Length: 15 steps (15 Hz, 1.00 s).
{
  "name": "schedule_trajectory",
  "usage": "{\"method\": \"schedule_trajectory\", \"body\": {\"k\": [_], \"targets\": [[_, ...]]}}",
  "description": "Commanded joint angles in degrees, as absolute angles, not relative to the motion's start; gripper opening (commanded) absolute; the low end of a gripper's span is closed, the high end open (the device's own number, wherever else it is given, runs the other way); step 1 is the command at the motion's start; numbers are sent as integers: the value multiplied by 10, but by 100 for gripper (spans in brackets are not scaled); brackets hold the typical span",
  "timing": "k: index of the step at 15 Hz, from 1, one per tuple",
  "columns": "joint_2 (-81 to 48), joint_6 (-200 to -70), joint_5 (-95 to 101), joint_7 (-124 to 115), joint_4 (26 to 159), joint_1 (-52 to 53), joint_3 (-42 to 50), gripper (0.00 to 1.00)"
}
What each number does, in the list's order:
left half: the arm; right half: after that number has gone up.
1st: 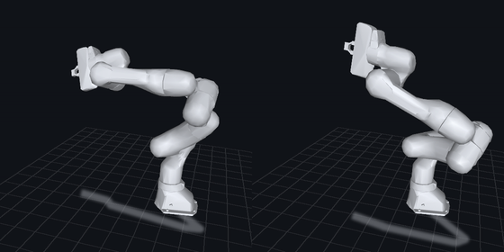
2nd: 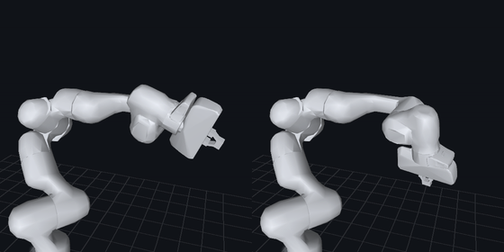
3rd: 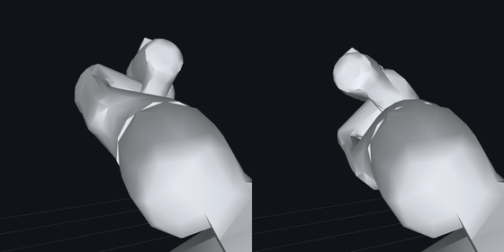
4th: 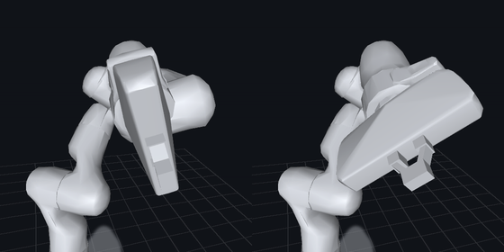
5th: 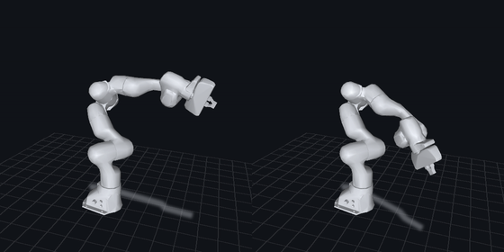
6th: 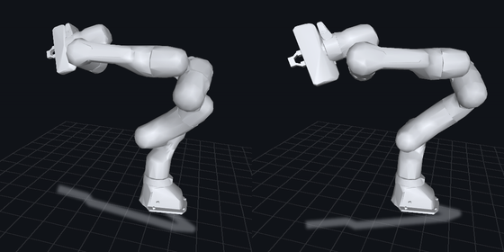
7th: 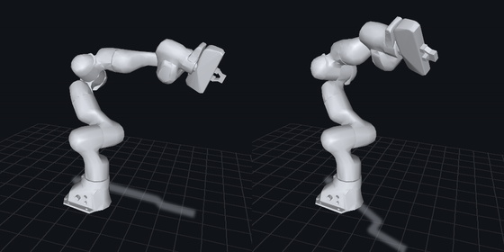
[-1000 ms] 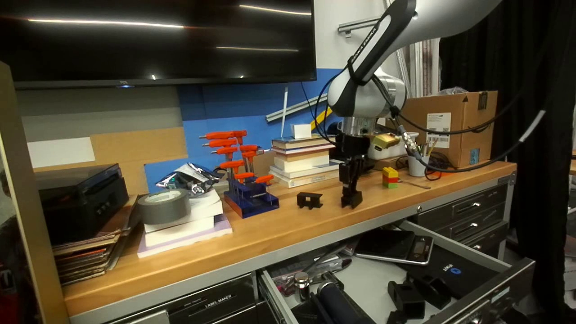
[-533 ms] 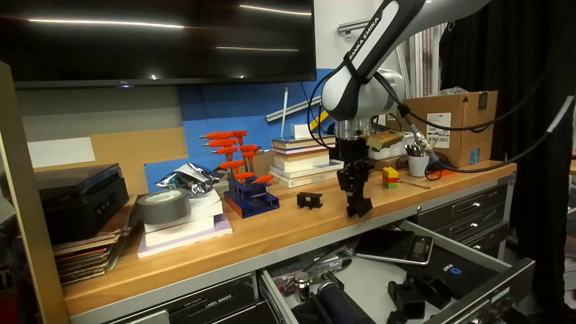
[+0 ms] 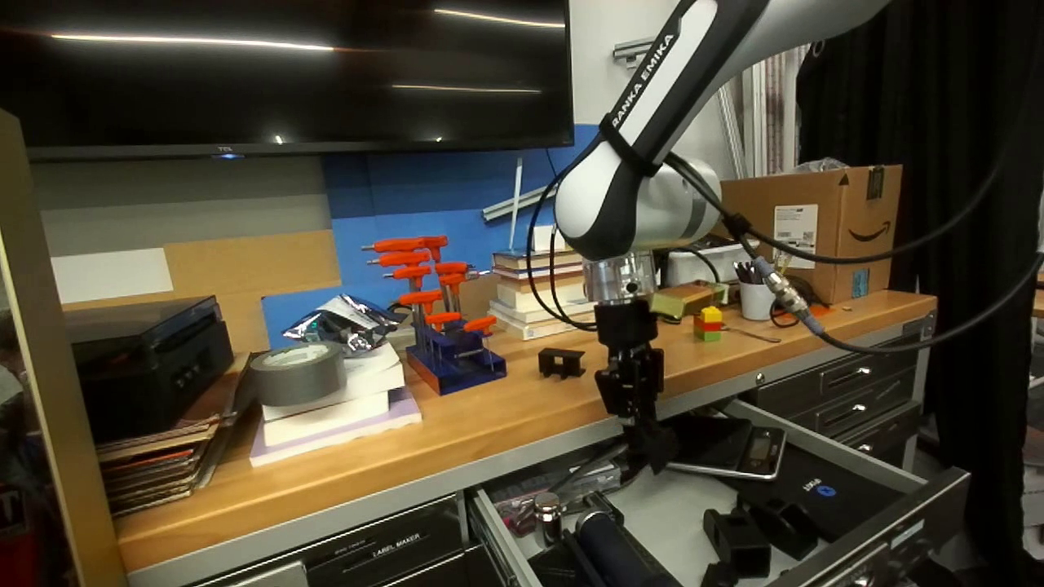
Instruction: Pick up the black objects and put them in the open drawer and close it
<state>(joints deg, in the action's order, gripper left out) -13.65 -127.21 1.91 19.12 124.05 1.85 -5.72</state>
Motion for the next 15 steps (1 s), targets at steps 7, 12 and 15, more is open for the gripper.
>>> {"method": "schedule_trajectory", "body": {"k": [7,12,15], "targets": [[-235,-1228,6,216,1228,18,-68,26],[-292,-1208,46,232,1184,28,-68,26],[-313,-1179,68,238,1154,35,-69,26]]}}
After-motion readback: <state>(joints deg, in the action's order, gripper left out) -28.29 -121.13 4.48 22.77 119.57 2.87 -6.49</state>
